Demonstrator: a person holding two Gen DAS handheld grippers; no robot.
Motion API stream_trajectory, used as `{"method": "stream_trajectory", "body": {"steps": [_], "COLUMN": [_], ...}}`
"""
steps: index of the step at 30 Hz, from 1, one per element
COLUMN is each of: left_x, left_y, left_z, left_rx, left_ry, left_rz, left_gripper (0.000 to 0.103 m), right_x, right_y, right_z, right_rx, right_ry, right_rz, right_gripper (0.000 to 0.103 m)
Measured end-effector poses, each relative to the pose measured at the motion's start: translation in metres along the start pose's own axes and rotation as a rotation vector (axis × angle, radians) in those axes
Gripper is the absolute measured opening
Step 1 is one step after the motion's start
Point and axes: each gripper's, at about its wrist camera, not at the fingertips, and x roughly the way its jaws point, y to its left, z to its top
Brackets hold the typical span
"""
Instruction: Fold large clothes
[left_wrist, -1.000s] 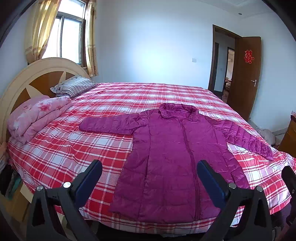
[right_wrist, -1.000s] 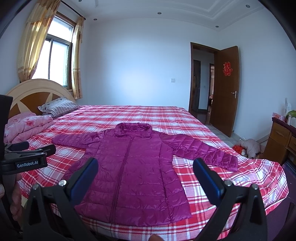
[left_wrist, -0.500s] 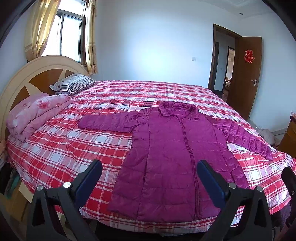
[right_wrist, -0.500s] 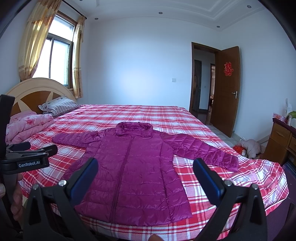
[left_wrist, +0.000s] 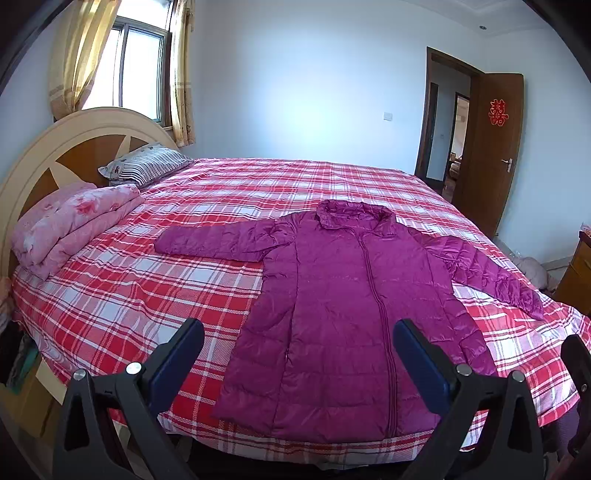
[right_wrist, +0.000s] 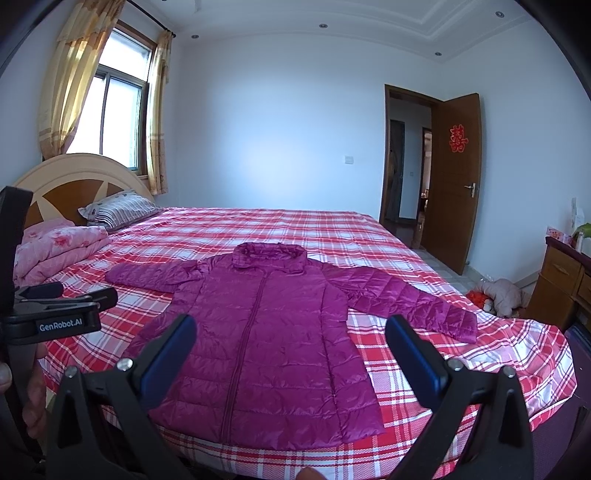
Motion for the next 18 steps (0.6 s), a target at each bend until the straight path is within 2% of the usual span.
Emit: {"method": "stream_trajectory", "body": {"steps": [9, 13, 16, 18], "left_x": [0.003, 0.011, 0.024, 0.034], "left_y": [-0.002, -0.005, -0.008, -0.01], "left_z": [-0.002, -0.004, -0.006, -0.009], "left_rx": [0.007, 0.03, 0.047, 0.057], "left_ry": [0.011, 0.041, 0.091, 0.109], "left_rz": [-0.002, -0.007, -0.06, -0.085], "left_gripper": [0.102, 0.102, 0.102, 0.102], "right_x": [0.003, 0.007, 0.018, 0.029], "right_y": [0.002, -0.004, -0.015, -0.027], "right_z": [-0.003, -0.006, -0.011, -0.016], "right_rx": [-0.002, 0.007, 0.02, 0.023], "right_ry": [0.009, 0.014, 0.035, 0.047], "right_rz": [0.021, 0.053, 0.122, 0.107], "right_gripper": [0.103, 0.103, 0.103, 0.103]}}
